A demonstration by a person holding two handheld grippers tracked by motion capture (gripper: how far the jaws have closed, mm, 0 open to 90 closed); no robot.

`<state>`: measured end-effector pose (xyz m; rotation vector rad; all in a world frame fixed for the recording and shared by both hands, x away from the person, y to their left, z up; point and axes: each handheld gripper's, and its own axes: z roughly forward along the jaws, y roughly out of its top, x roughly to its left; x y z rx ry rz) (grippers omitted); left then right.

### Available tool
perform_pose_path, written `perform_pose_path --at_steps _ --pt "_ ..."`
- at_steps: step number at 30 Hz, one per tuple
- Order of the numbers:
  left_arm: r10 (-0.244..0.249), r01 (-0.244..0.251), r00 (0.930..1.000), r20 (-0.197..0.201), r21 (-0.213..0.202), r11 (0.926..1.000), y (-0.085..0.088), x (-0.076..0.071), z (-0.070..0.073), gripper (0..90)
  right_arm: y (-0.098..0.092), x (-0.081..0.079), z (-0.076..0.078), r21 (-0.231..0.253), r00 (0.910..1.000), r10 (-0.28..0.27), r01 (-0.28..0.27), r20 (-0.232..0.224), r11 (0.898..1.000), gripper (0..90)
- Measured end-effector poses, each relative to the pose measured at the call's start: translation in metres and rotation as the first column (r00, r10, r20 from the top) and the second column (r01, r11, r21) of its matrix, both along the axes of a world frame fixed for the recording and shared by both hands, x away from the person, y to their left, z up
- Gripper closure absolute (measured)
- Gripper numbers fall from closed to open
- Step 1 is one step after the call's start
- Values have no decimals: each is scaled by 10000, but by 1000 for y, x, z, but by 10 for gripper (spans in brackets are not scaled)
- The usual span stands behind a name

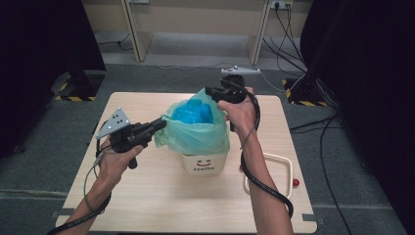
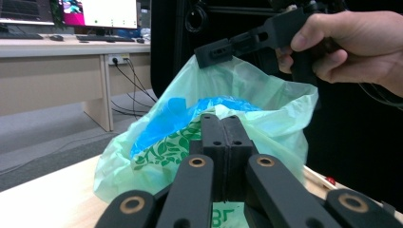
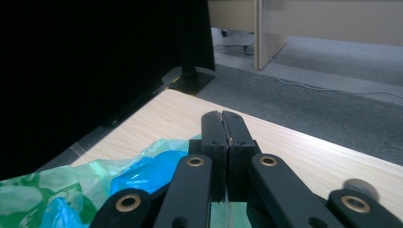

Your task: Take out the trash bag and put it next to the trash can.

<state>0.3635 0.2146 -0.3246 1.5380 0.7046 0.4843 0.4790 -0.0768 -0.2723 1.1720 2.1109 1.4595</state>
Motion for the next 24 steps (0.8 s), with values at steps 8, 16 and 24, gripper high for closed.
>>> perform_pose_path --at_steps 8,16,24 --pt "335 -333 9992 234 -71 9994 20 -1 13 900 18 2 10 254 9997 242 -242 8 9994 893" --pt "876 -868 9957 293 -299 9958 50 -4 18 900 43 6 16 280 9985 546 -547 25 9981 892" --pt "1315 -1309 9912 156 -370 9907 76 -6 14 900 76 11 14 243 9957 921 -918 -108 9955 890"
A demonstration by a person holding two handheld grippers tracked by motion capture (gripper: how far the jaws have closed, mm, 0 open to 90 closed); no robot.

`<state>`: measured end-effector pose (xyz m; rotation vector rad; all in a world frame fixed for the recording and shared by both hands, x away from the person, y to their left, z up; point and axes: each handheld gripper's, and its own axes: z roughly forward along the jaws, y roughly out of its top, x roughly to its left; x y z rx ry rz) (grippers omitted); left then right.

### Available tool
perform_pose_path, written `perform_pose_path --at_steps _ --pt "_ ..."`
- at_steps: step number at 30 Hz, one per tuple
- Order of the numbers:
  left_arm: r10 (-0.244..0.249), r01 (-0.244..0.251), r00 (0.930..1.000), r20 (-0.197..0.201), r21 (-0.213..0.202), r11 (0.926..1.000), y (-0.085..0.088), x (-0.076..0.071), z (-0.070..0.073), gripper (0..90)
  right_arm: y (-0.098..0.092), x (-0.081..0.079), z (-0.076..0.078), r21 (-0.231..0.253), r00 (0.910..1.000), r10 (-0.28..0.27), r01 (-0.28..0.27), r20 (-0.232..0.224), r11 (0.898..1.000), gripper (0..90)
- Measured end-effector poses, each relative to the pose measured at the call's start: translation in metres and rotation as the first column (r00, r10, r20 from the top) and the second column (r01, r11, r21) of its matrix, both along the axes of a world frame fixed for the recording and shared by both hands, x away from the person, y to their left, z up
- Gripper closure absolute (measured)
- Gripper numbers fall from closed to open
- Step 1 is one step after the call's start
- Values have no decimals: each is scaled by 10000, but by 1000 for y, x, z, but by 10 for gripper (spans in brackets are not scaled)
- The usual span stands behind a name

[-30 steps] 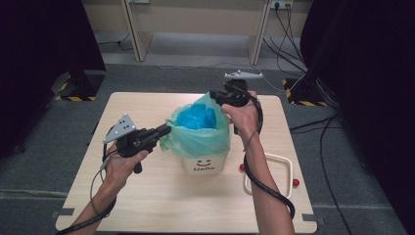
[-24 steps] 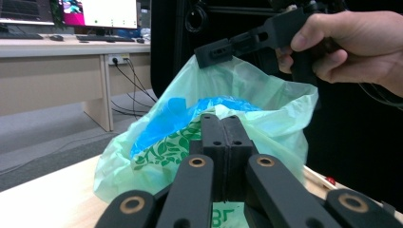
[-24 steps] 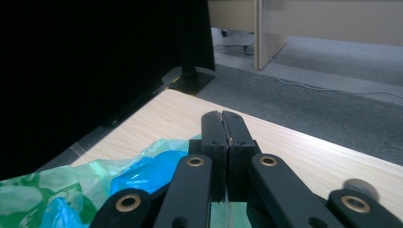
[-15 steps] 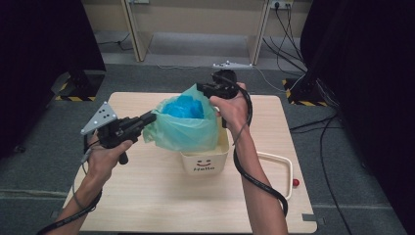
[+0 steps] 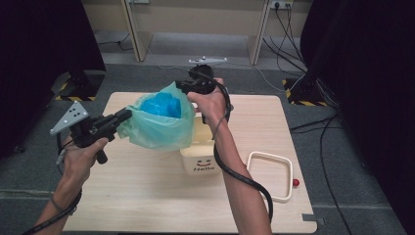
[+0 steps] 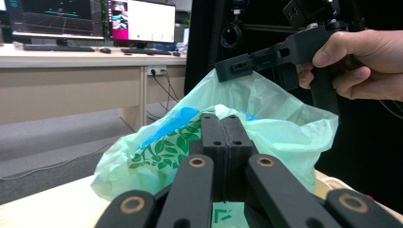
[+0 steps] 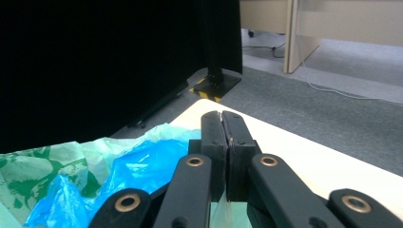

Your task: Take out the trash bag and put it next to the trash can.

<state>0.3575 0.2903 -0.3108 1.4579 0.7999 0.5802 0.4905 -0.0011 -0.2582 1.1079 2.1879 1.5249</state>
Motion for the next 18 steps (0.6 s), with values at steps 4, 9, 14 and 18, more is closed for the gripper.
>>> perform_pose_path --at_steps 4,9,14,18 --pt "146 -146 9999 -87 3 9999 10 -2 -3 900 19 3 -2 -85 9997 237 -238 -78 9997 890" --pt "410 -409 9990 -161 44 9992 25 -5 -6 900 43 6 -6 -163 9984 542 -545 -157 9984 888" --pt "657 -658 9973 -325 -15 9978 39 -6 -14 900 62 10 -12 -286 9967 744 -753 -315 9968 888" --pt "835 -839 9955 -456 -70 9964 48 -7 -22 899 75 12 -19 -263 9949 937 -947 -374 9952 888"
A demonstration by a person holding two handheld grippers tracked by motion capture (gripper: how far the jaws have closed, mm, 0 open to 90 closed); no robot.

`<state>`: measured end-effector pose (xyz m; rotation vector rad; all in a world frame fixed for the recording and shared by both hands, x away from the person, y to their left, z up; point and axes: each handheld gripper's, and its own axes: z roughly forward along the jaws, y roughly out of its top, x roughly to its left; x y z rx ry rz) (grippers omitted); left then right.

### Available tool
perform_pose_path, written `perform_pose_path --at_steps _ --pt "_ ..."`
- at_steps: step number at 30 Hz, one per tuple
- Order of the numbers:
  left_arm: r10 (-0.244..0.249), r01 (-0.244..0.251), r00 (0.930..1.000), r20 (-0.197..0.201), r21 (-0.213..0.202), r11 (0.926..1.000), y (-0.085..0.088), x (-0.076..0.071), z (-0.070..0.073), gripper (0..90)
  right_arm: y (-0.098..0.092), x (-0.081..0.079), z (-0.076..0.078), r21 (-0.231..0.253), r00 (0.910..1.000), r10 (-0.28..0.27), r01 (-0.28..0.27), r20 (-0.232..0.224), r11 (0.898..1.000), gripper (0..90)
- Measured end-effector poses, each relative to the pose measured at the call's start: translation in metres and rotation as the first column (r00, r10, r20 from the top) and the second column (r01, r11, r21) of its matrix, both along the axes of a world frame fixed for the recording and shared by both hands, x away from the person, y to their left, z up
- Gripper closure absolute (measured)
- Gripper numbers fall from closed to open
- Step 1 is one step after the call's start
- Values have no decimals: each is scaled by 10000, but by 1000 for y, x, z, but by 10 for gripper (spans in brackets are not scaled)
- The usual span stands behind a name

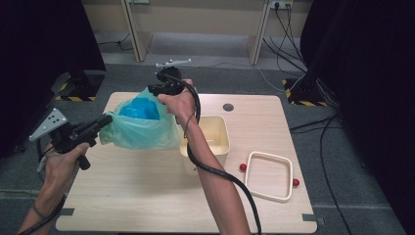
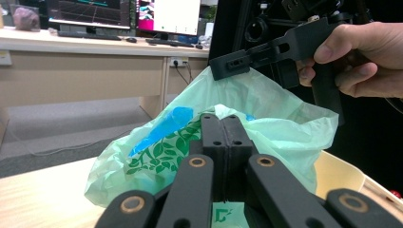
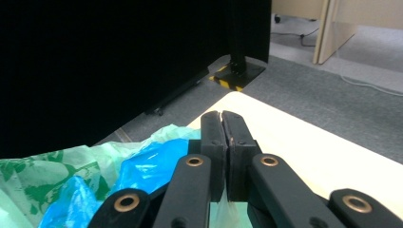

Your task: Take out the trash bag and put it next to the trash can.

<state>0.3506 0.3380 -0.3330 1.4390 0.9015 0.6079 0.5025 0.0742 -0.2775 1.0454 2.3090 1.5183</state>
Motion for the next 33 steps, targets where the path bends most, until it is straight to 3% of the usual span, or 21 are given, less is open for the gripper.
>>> perform_pose_path --at_steps 9,13,20,22,28,33 --pt "364 -363 9986 -390 46 9993 17 -3 -19 899 25 6 -22 -95 9992 201 -205 -341 9997 888" --pt "453 -448 9964 -713 73 9990 20 -1 -32 899 32 8 -34 -399 9986 201 -221 -490 9990 886" --pt "384 -349 9894 -1399 270 9990 8 6 -62 899 36 8 -58 -864 9967 29 -99 -809 9962 883" --pt "378 -361 9883 -1479 137 9993 5 8 -68 899 36 8 -64 -1200 9963 -46 -57 -855 9928 881" --pt "655 -555 9847 -1617 654 9963 -7 16 -80 898 38 10 -79 -1747 9953 -164 -6 -958 9846 875" --pt "664 -529 9793 -1910 748 9958 -19 24 -94 894 40 11 -91 -2268 9951 -251 27 -960 9739 856"
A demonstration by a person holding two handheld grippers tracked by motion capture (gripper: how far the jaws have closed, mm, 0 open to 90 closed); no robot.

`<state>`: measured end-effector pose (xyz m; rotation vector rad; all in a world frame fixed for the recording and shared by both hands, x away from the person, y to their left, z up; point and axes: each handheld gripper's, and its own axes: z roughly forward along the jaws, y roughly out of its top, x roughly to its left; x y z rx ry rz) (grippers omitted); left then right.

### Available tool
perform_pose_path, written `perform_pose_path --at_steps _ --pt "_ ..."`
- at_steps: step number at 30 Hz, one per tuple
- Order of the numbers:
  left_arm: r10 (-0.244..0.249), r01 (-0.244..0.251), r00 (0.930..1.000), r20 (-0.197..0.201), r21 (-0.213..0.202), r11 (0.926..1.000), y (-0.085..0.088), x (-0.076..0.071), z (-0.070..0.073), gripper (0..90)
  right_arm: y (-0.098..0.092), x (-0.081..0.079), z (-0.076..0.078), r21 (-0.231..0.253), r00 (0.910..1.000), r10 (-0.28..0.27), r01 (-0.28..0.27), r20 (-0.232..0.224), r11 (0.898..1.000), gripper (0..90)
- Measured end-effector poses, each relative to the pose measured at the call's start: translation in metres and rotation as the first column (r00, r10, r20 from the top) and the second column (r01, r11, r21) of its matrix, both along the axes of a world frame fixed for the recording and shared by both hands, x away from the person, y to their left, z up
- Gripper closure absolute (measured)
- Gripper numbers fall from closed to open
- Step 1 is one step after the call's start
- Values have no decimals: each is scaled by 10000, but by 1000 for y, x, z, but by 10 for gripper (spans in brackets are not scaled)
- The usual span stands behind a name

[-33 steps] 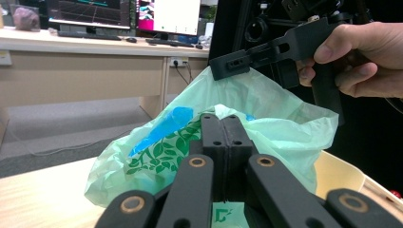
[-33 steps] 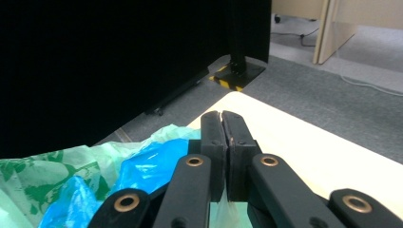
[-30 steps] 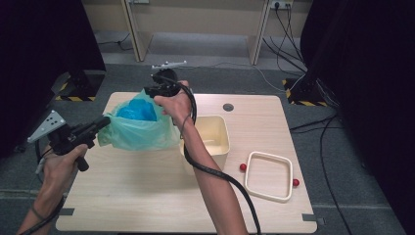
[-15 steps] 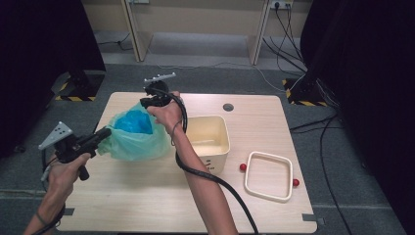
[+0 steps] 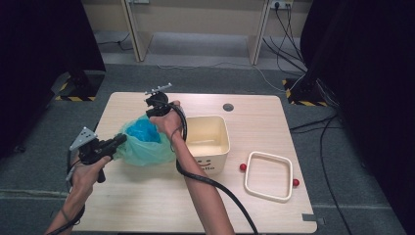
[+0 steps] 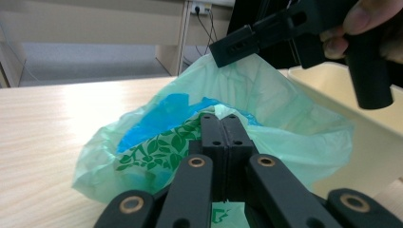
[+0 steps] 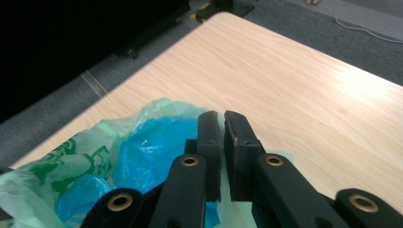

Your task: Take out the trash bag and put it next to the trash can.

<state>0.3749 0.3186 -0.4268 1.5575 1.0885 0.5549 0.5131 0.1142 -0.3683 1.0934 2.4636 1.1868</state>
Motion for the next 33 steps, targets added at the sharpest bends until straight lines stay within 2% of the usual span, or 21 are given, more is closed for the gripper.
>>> perform_pose_path --at_steps 4,6,8,11,12,14,17,22,25,29,33 --pt "-134 137 9996 -255 146 9998 -11 7 -10 860 -1 0 -4 -423 10000 -5 3 -38 9991 826" --pt "-129 129 9994 -336 15 9999 -13 9 -13 835 -2 1 -5 -447 9999 -94 91 -76 9990 797" --pt "-241 240 9993 -288 -43 9997 -14 7 -12 767 -4 1 -5 -455 9997 -170 162 -175 9988 752" --pt "-226 222 9994 -246 -194 9996 -14 2 -7 635 -7 1 -1 -280 9995 -284 280 -147 9992 665" --pt "-168 162 9996 -229 -252 9996 -14 1 -5 581 -9 1 1 -256 9992 -382 378 -131 9990 611" --pt "-174 171 9998 -82 -433 9989 -14 -3 0 523 -11 1 6 -40 9969 -774 774 -168 9970 540" --pt "-38 43 10000 83 -557 9984 -14 -7 8 445 -15 1 14 246 9943 -1057 1061 -147 9941 435" --pt "123 -92 9991 393 -793 9968 -16 -14 19 408 -27 1 27 763 9888 -1481 1493 -202 9858 376" --pt "-123 163 9988 480 -849 9963 -23 -19 24 395 -37 1 35 962 9864 -1638 1643 -125 9817 359" --pt "-533 558 9982 264 -1068 9927 -33 -22 26 358 -52 -1 43 1190 9843 -1763 1752 -19 9773 334" --pt "-1072 1071 9942 51 -1104 9881 -50 -27 26 327 -69 -4 48 1311 9824 -1865 1841 65 9741 307"
